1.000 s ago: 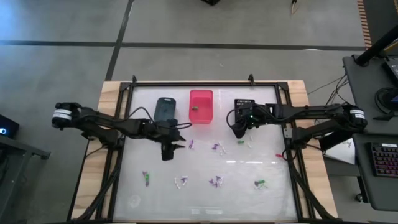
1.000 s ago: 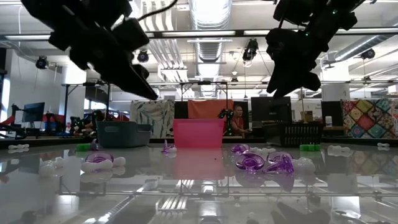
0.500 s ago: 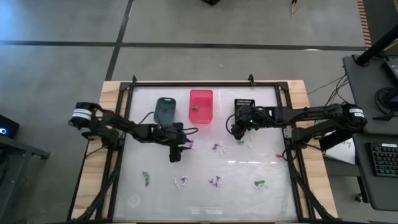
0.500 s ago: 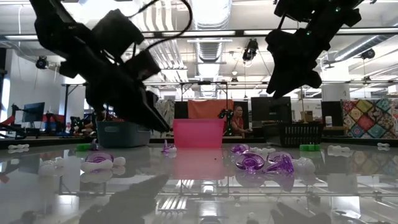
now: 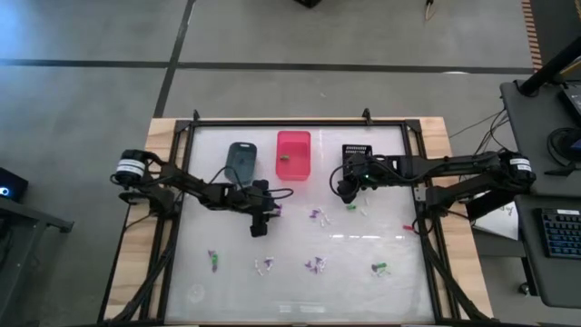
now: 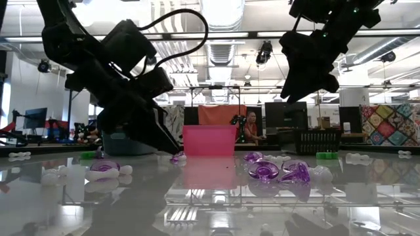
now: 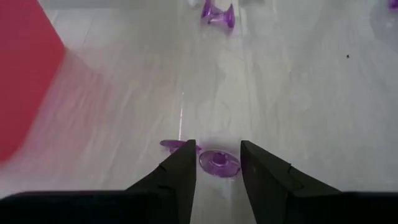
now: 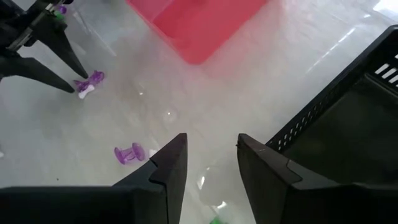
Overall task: Sort Halloween decoration
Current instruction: Put the purple witch hat toy into the blue bin
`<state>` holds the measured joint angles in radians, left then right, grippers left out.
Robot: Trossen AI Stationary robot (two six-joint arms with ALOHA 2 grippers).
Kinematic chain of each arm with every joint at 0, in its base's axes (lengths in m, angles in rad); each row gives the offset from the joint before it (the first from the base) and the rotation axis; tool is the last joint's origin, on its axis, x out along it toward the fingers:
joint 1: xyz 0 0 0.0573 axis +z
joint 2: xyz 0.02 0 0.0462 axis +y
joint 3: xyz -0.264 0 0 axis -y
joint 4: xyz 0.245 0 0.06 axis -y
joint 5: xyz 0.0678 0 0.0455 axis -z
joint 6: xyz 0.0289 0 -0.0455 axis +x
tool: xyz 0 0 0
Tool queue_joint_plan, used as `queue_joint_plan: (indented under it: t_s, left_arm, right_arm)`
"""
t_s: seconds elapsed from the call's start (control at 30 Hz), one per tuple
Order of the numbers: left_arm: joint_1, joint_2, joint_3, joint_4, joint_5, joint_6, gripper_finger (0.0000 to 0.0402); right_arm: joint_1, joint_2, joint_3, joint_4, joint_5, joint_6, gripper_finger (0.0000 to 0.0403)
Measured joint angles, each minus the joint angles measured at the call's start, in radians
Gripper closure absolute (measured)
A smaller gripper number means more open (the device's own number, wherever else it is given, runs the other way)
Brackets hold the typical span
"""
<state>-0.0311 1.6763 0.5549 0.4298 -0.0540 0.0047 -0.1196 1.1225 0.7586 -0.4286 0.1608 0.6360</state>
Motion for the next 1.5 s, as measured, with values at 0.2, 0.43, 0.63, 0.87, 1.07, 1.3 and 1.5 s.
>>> queue_joint_plan:
  t_s: [0.2, 0.43, 0.63, 0.87, 1.07, 1.3, 1.5]
  left_arm:
    - [0.000, -0.001, 0.000, -0.005, 0.000, -0.014, 0.0321]
    - [0.000, -0.001, -0.001, -0.012, 0.001, -0.018, 0.0350]
    - [0.000, -0.003, -0.001, -0.026, 0.002, -0.019, 0.0392]
    - [0.000, -0.016, -0.002, -0.030, 0.016, -0.023, 0.0400]
    - [-0.001, -0.085, -0.002, -0.073, 0.020, -0.034, 0.0401]
    - [0.008, -0.265, 0.025, -0.273, -0.005, -0.089, 0.0401]
    - [0.084, -0.438, 0.125, -0.640, -0.307, -0.123, 0.0401]
  right_arm:
    - [0.000, 0.000, 0.000, 0.000, 0.000, -0.006, 0.0271]
    - [0.000, 0.000, 0.000, 0.000, 0.024, -0.008, 0.0275]
    - [0.000, 0.000, 0.000, 0.000, 0.025, -0.009, 0.0275]
    - [0.000, 0.000, 0.000, 0.000, 0.025, -0.011, 0.0275]
    - [0.000, 0.000, 0.000, 0.000, 0.025, -0.010, 0.0275]
    - [0.000, 0.000, 0.000, 0.000, 0.025, -0.009, 0.0275]
    - [0.000, 0.000, 0.000, 0.022, 0.026, -0.001, 0.0275]
